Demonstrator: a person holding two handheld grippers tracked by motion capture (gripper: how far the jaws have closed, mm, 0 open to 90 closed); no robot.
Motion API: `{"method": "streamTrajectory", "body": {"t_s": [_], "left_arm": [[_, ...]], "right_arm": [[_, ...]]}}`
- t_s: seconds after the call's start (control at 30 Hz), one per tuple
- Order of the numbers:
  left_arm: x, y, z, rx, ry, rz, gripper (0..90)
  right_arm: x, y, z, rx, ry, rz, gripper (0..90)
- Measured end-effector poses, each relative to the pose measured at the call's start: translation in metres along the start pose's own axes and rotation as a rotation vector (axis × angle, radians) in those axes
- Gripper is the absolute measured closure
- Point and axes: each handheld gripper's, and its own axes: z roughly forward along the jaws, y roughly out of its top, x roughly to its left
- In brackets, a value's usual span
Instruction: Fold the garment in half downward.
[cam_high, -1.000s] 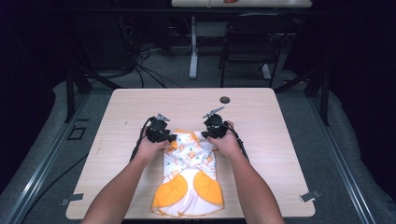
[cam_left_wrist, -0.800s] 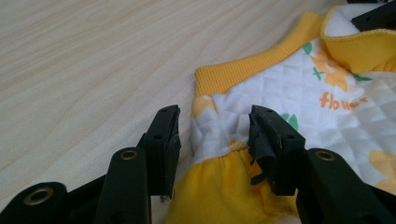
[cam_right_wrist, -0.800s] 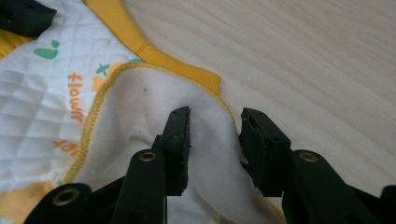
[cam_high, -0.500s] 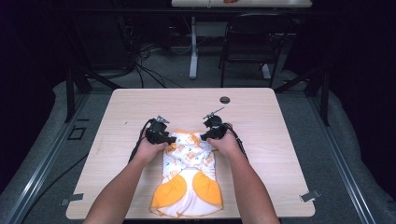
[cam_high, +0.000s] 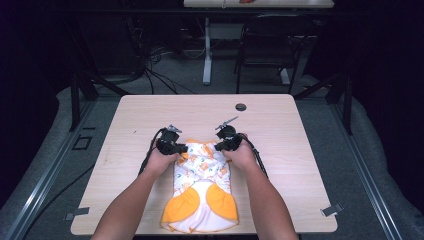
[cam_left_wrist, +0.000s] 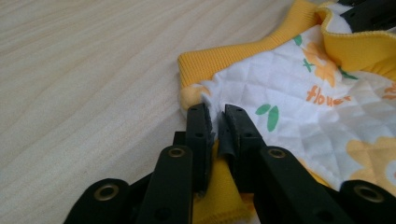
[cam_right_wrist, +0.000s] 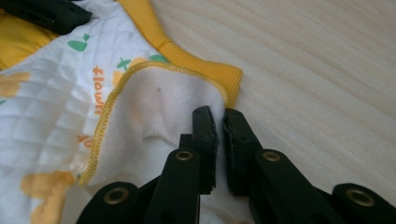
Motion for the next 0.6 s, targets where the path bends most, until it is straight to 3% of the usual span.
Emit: {"method": "streamTrajectory", "body": {"t_s": [0.2, 0.27, 0.3, 0.33, 0.5, 0.6], "left_arm": [[-0.001, 0.002, -0.003, 0.012, 0.009, 0.004, 83.2], [-0.002, 0.003, -0.005, 0.005, 0.019, 0.007, 83.4], [-0.002, 0.003, -0.006, 0.006, 0.014, 0.004, 83.4], [-0.002, 0.004, -0.007, 0.008, 0.015, 0.006, 83.5], [-0.003, 0.009, -0.015, -0.014, 0.024, 0.01, 83.7], [-0.003, 0.011, -0.02, -0.022, 0.018, 0.014, 83.7]], "right_arm": [[0.002, 0.001, -0.005, 0.011, -0.001, -0.026, 85.7], [0.002, 0.002, -0.009, -0.002, -0.006, -0.038, 85.8], [0.004, 0.002, -0.009, -0.037, -0.003, -0.02, 85.9], [0.003, 0.004, -0.014, -0.009, -0.009, -0.05, 85.9], [0.004, 0.007, -0.022, -0.055, -0.019, -0.057, 85.9], [0.005, 0.008, -0.027, -0.05, -0.021, -0.078, 85.9]]}}
